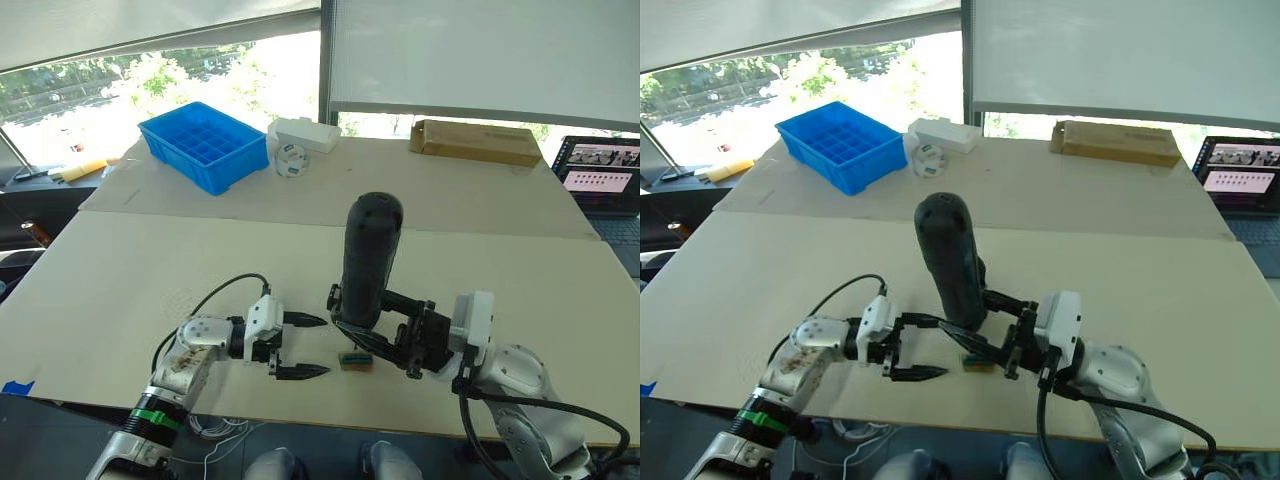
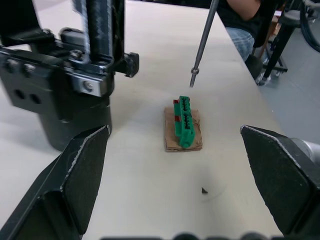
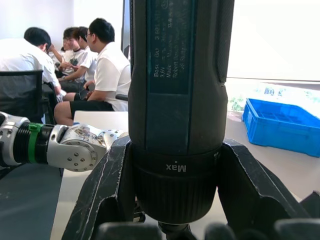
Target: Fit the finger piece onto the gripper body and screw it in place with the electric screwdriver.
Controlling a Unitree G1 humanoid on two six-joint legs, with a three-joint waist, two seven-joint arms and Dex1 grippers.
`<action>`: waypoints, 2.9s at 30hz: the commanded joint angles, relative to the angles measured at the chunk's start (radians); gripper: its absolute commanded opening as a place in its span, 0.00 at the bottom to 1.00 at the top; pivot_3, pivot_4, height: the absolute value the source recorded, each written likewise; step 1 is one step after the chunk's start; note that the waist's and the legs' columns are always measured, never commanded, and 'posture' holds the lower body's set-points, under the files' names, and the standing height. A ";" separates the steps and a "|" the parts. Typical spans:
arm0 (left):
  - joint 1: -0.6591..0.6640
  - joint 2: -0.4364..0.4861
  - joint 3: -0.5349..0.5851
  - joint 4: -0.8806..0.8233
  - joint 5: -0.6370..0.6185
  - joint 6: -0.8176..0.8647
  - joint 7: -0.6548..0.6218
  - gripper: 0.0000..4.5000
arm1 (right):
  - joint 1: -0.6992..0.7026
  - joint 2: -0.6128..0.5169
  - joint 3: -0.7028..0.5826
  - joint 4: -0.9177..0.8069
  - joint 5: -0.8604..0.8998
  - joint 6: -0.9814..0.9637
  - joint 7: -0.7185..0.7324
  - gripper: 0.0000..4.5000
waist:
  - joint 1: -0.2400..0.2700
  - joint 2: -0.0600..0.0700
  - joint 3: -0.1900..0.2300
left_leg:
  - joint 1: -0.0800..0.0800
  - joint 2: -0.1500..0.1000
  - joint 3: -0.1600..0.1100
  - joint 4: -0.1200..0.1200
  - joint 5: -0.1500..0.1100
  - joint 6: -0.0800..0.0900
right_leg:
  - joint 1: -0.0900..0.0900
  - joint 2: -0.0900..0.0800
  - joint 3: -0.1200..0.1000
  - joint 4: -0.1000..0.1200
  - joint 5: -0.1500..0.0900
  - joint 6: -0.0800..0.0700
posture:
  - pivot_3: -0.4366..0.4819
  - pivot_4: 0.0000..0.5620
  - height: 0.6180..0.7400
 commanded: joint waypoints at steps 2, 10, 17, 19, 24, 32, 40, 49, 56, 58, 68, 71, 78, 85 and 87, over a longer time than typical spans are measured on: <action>-0.011 0.065 0.096 -0.032 -0.118 0.064 -0.073 0.99 | -0.023 -0.035 -0.092 -0.115 0.089 0.025 -0.032 0.42 | 0.000 0.000 0.000 | 0.000 0.000 0.000 0.000 0.000 0.000 | 0.000 0.000 0.000 0.000 0.000 0.000 | 0.48 0.27 1.00; -0.070 0.154 0.189 0.139 -0.106 -0.011 -0.163 0.99 | -0.037 -0.103 -0.224 -0.180 0.210 0.090 -0.094 0.42 | 0.000 -0.001 0.000 | 0.000 0.000 0.002 0.000 0.000 0.000 | 0.000 0.002 0.000 0.000 0.000 0.000 | 0.48 0.27 1.00; -0.145 0.107 0.170 0.328 -0.023 -0.148 -0.165 0.99 | -0.043 -0.151 -0.281 -0.199 0.275 0.123 -0.118 0.42 | 0.002 -0.001 0.001 | -0.001 -0.001 0.003 0.000 0.001 -0.001 | -0.001 0.002 0.000 0.000 0.000 0.000 | 0.48 0.27 1.00; -0.160 0.061 0.154 0.353 0.012 -0.193 -0.127 0.99 | -0.050 -0.159 -0.285 -0.204 0.283 0.130 -0.127 0.42 | 0.003 -0.001 0.001 | -0.001 -0.001 0.003 0.000 0.001 -0.001 | -0.001 0.002 0.000 0.000 0.000 0.000 | 0.48 0.27 1.00; -0.161 -0.051 0.107 0.358 0.103 -0.230 0.002 0.99 | -0.062 -0.168 -0.286 -0.213 0.289 0.143 -0.145 0.42 | 0.002 -0.003 0.002 | -0.001 -0.001 0.003 0.000 0.001 -0.001 | -0.001 0.002 0.001 -0.001 0.001 0.001 | 0.48 0.27 1.00; -0.150 -0.204 0.019 0.296 0.187 -0.180 0.191 0.99 | -0.062 -0.176 -0.279 -0.225 0.284 0.149 -0.167 0.42 | 0.002 -0.003 0.002 | -0.002 -0.001 0.003 0.001 0.001 -0.001 | -0.001 0.003 0.001 0.000 0.001 0.001 | 0.48 0.27 1.00; -0.118 -0.268 -0.042 0.209 0.245 -0.107 0.320 0.99 | -0.057 -0.182 -0.284 -0.228 0.283 0.150 -0.176 0.42 | 0.003 -0.003 0.002 | -0.001 -0.001 0.003 0.001 0.001 0.000 | -0.001 0.002 0.001 0.000 0.001 0.001 | 0.48 0.27 1.00; -0.114 -0.269 -0.066 0.165 0.275 -0.035 0.396 0.99 | -0.052 -0.183 -0.279 -0.229 0.276 0.147 -0.181 0.42 | 0.003 -0.003 0.002 | -0.001 -0.001 0.003 0.001 0.001 0.000 | -0.001 0.002 0.001 0.000 0.001 0.001 | 0.48 0.27 1.00; -0.099 -0.240 -0.093 0.138 0.264 0.002 0.361 0.63 | -0.049 -0.190 -0.291 -0.232 0.286 0.146 -0.177 0.42 | 0.003 -0.003 0.002 | -0.001 -0.001 0.003 0.001 0.001 0.000 | -0.001 0.002 0.001 0.000 0.001 0.001 | 0.48 0.27 1.00; -0.097 -0.236 -0.094 0.140 0.261 0.007 0.358 0.51 | -0.049 -0.193 -0.294 -0.232 0.289 0.146 -0.175 0.42 | 0.003 -0.003 0.002 | -0.001 0.000 0.003 0.001 0.001 0.000 | -0.001 0.002 0.001 0.000 0.001 0.001 | 0.48 0.27 1.00; -0.178 -0.244 -0.093 0.276 0.264 -0.084 0.303 0.51 | -0.046 -0.210 -0.305 -0.228 0.303 0.146 -0.167 0.42 | 0.006 -0.003 0.002 | -0.001 0.000 0.003 0.002 0.001 0.000 | 0.000 0.002 0.001 0.000 0.001 0.001 | 0.48 0.27 1.00; -0.233 -0.250 -0.093 0.354 0.239 -0.108 0.214 0.51 | -0.045 -0.216 -0.309 -0.226 0.311 0.147 -0.163 0.42 | 0.010 -0.003 0.002 | -0.001 -0.001 0.003 0.002 0.000 0.000 | 0.000 0.002 0.000 0.000 0.001 0.001 | 0.48 0.27 1.00; -0.336 -0.271 -0.079 0.530 0.241 -0.179 0.115 0.51 | -0.042 -0.225 -0.308 -0.229 0.325 0.150 -0.163 0.42 | 0.012 -0.003 0.002 | -0.003 -0.001 0.003 0.005 -0.001 0.003 | 0.000 0.002 0.000 -0.001 0.002 0.002 | 0.48 0.27 1.00; -0.348 -0.274 -0.070 0.600 0.262 -0.258 0.094 0.51 | -0.044 -0.222 -0.301 -0.227 0.321 0.149 -0.164 0.42 | 0.013 -0.003 0.002 | -0.005 -0.001 0.002 0.009 -0.002 0.005 | 0.000 0.001 0.000 -0.001 0.003 0.003 | 0.48 0.27 1.00; -0.344 -0.276 -0.060 0.600 0.258 -0.257 0.101 0.62 | -0.043 -0.221 -0.299 -0.227 0.319 0.148 -0.164 0.42 | 0.012 -0.003 0.002 | -0.005 -0.001 0.002 0.010 -0.002 0.005 | 0.000 0.001 0.000 -0.001 0.003 0.004 | 0.48 0.27 1.00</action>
